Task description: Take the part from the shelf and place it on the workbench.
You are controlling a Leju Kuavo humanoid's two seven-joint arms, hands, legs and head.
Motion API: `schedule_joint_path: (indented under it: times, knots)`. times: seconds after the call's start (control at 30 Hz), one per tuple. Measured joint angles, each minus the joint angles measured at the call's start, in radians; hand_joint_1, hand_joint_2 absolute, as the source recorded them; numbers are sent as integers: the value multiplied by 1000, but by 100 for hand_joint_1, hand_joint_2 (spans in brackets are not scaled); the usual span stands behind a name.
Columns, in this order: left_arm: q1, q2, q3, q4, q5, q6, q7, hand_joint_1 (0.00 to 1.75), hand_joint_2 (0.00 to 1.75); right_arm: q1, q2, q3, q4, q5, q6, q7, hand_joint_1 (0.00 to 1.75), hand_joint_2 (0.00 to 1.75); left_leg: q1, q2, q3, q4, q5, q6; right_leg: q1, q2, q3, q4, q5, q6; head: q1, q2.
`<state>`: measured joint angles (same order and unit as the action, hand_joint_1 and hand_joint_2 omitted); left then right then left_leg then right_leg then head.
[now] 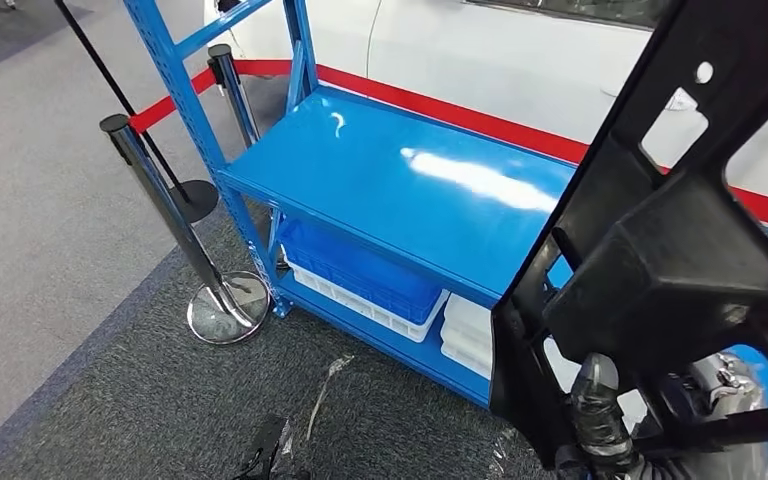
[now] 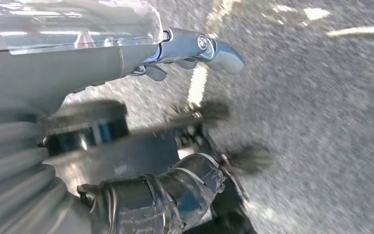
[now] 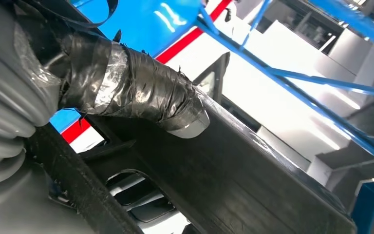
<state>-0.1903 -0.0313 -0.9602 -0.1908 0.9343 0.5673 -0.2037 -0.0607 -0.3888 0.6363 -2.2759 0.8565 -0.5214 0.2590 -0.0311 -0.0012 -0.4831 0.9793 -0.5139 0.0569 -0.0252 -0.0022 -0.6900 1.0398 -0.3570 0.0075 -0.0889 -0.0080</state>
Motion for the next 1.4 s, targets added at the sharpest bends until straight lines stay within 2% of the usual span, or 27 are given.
schedule_joint_path:
  times: [0.03,0.07,0.13,0.17,0.2,0.23,0.27,0.33,0.4,0.47,0.5,0.53,0.63,0.67,0.7,0.73,0.77,0.8,0.87,0.93,1.03,1.07,1.17,1.23,1.3,1.37,1.4]
  knots:
    - [1,0,-5,0,-5,-5,3,0,175,2,0,0,0,-1,-3,0,175,175,2,3,-5,-14,22,5,2,1,-6,11,-23,2,0,0]
    - [2,0,-9,-1,-10,-10,8,0,175,4,0,0,0,-1,-5,0,175,175,5,5,-13,-25,43,7,4,2,-16,44,-66,4,2,0]
    - [3,-2,-16,-2,-18,-22,17,0,175,8,0,0,1,-8,-11,-1,175,175,6,9,-44,-26,70,8,5,3,-39,156,-172,8,5,0]
    - [4,-2,-19,-2,-21,-26,20,0,175,9,0,0,2,-15,-16,-3,175,175,6,10,-64,-22,81,5,4,3,-42,212,-199,11,6,0]
    - [5,-3,-23,-3,-24,-29,22,0,175,10,0,0,3,-23,-21,-7,175,175,7,11,-84,-15,91,3,3,3,-36,247,-200,14,6,0]
    - [6,-3,-28,-3,-26,-32,23,0,175,10,0,0,4,-32,-26,-12,175,175,8,12,-107,-7,101,0,1,2,-14,252,-182,18,6,0]
    - [7,-3,-32,-3,-27,-35,23,0,175,10,0,0,6,-41,-29,-17,175,175,9,13,-130,4,110,-4,-3,2,23,225,-158,22,6,0]
    - [8,-1,-35,-3,-29,-42,21,0,175,7,1,0,8,-59,-32,-28,175,175,12,12,-171,34,122,-16,-7,4,119,111,-156,26,6,0]
    - [8,1,-36,-3,-31,-47,18,0,175,4,3,1,9,-83,-35,-41,175,175,11,10,-192,59,131,-26,-3,10,165,35,-185,16,7,0]
    - [10,2,-41,-3,-34,-53,18,0,175,2,7,2,10,-109,-39,-58,175,175,13,5,-198,64,142,-33,2,10,157,29,-181,-5,13,0]
    - [11,2,-45,-3,-35,-55,18,0,175,0,8,4,10,-118,-40,-65,175,175,16,4,-205,69,138,-37,4,8,148,29,-173,-14,16,0]
    - [14,2,-49,-3,-35,-57,19,0,175,-2,9,5,11,-124,-40,-69,175,175,19,2,-215,84,115,-42,4,6,137,29,-162,-23,16,0]
    - [16,2,-57,-4,-35,-61,21,0,175,-5,12,7,11,-130,-41,-73,175,175,24,1,-257,230,-37,-54,8,4,96,28,-124,-36,11,0]
    - [16,2,-59,-4,-35,-61,21,0,175,-5,13,8,11,-131,-41,-73,175,175,24,1,-263,291,-73,-53,11,3,81,28,-112,-37,11,0]
    - [15,2,-59,-4,-35,-61,21,0,175,-5,14,8,12,-132,-41,-73,175,175,23,1,-259,334,-86,-50,14,3,67,29,-101,-38,11,0]
    - [15,2,-60,-4,-35,-61,21,0,175,-5,16,8,12,-132,-41,-73,175,175,21,1,-239,346,-75,-46,16,3,52,30,-90,-38,11,0]
    - [15,2,-62,-4,-35,-61,21,0,175,-5,16,9,12,-134,-41,-74,175,175,17,0,-202,323,-51,-39,18,3,39,30,-80,-38,11,0]
    - [14,2,-63,-4,-35,-61,21,0,175,-5,17,9,13,-135,-41,-74,175,175,11,0,-148,268,-25,-30,18,3,29,30,-70,-38,11,0]
    - [10,5,-65,-4,-34,-59,22,0,175,-5,18,10,14,-139,-42,-80,175,175,-2,1,-36,116,-20,-12,16,1,19,29,-55,-34,12,0]
    - [5,8,-66,-4,-32,-55,24,0,175,-6,19,10,16,-140,-38,-89,175,175,-8,1,14,28,-40,0,11,-3,17,22,-41,-24,12,0]
    - [6,8,-67,-5,-28,-51,31,0,175,-7,23,10,21,-140,-33,-100,175,175,-10,-1,17,-13,-7,9,12,-5,18,5,-19,-9,12,0]
    - [7,8,-68,-5,-27,-49,33,0,175,-8,24,10,23,-139,-33,-105,175,175,-7,-3,17,-29,12,10,15,-2,10,18,-33,-5,14,0]
    - [8,8,-69,-9,-27,-47,35,0,175,-12,30,14,33,-144,-34,-119,175,175,0,-10,-10,-37,50,10,15,5,-46,174,-148,7,19,0]
    - [11,8,-69,-11,-25,-47,36,0,175,-12,33,17,40,-153,-34,-128,175,175,3,-17,-37,-20,56,6,9,5,-58,249,-183,12,20,0]
    - [15,8,-69,-11,-22,-44,36,0,175,-13,34,17,46,-168,-35,-141,175,175,10,-26,-60,1,58,1,2,5,-15,207,-163,19,20,0]
    - [18,9,-69,-11,-10,-35,31,0,175,-15,38,17,54,-196,-38,-166,175,175,19,-38,-88,33,54,-11,-5,24,57,100,-143,30,20,0]
    - [18,10,-69,-11,-1,-29,25,0,175,-16,42,17,59,-216,-40,-185,175,175,22,-45,-104,52,51,-19,-6,38,81,59,-137,29,22,0]
